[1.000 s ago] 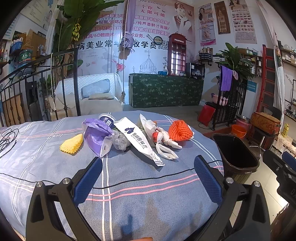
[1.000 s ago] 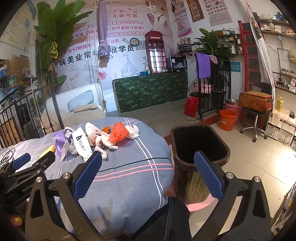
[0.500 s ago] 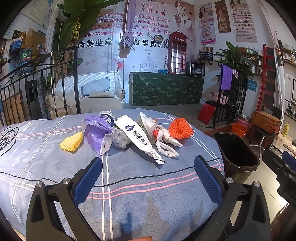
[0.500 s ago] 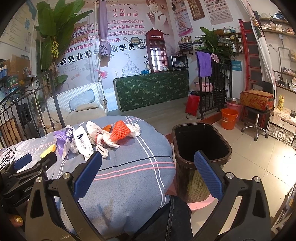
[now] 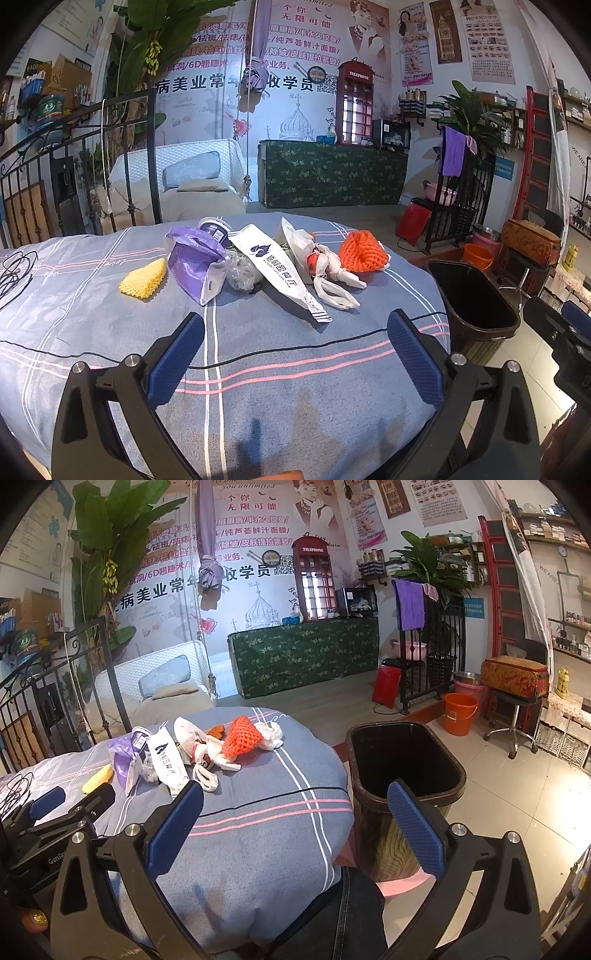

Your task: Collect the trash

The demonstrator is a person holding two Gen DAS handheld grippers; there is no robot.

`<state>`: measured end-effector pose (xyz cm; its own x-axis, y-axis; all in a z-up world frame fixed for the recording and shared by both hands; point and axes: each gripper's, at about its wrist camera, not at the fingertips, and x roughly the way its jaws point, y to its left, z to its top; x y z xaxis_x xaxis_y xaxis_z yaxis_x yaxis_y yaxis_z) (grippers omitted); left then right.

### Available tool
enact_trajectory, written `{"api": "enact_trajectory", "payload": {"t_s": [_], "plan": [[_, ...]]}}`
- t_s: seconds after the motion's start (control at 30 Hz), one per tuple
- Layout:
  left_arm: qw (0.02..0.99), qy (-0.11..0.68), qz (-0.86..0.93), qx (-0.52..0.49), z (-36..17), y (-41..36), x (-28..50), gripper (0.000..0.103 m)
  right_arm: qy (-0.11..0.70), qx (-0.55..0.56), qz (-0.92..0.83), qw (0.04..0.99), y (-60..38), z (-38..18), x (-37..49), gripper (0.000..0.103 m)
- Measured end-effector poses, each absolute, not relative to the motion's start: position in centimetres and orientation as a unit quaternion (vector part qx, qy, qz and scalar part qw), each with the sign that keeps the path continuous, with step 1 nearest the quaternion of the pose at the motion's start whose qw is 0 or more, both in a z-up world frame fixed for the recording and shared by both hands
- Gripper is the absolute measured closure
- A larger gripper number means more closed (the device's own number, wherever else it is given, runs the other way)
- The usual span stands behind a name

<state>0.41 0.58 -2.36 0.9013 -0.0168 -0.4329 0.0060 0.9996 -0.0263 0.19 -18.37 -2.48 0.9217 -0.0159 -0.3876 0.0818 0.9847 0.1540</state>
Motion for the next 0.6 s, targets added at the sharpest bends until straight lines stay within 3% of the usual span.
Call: {"api": "enact_trajectory", "payload": {"t_s": [0.33,0.6], "plan": [[0.966,0.257,0.002,-0.016,-3.6,1.8,1.6,0.005,0.226,0.084,-0.018,0.97,-18.3,-3.6,2.0,0.004],[0.938,0.345,0.0,-0.03,-6.6,5.4,4.1,0.005,0.328,0.069,0.046,0.941,-15.8,-7.1,7.4,0.004]]}}
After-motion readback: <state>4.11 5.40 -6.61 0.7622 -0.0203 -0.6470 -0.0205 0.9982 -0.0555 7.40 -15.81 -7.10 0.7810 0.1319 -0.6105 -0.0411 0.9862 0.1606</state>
